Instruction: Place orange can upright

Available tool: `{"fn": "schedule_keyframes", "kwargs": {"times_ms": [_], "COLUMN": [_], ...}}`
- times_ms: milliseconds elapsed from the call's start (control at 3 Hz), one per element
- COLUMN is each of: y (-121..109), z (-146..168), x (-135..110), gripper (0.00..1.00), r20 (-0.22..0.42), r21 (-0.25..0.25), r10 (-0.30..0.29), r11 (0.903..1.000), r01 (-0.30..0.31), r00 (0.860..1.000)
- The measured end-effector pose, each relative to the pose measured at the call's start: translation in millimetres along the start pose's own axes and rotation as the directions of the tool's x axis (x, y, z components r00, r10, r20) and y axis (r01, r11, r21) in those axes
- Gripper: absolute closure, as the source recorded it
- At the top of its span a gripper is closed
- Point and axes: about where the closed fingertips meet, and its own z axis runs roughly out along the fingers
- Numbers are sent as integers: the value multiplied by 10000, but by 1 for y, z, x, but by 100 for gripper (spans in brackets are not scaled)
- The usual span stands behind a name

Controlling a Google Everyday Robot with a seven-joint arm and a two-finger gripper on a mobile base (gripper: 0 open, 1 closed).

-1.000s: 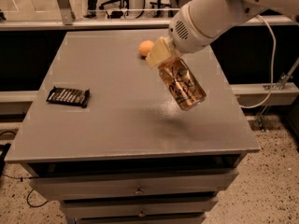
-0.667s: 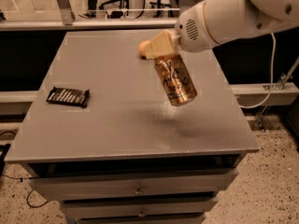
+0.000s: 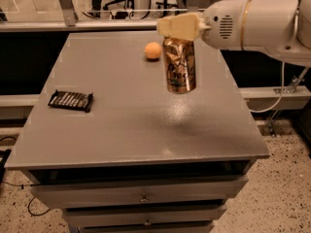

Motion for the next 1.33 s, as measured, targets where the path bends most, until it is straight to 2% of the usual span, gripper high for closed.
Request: {"fn": "schedule_keyframes", "kwargs": {"times_ms": [333, 667, 1000, 1333], "y": [13, 19, 20, 17], "z": [-1, 4, 3, -1], "x": [-8, -9, -10, -11], "gripper": [100, 100, 100, 100], "r20": [785, 717, 884, 1367], "r21": [-595, -657, -799, -1283], "r10": [-518, -699, -1268, -2594], "r11": [9966, 9950, 9878, 9523], "r01": [566, 747, 1340, 2767], "r00": [9956, 9950, 9880, 9560]}}
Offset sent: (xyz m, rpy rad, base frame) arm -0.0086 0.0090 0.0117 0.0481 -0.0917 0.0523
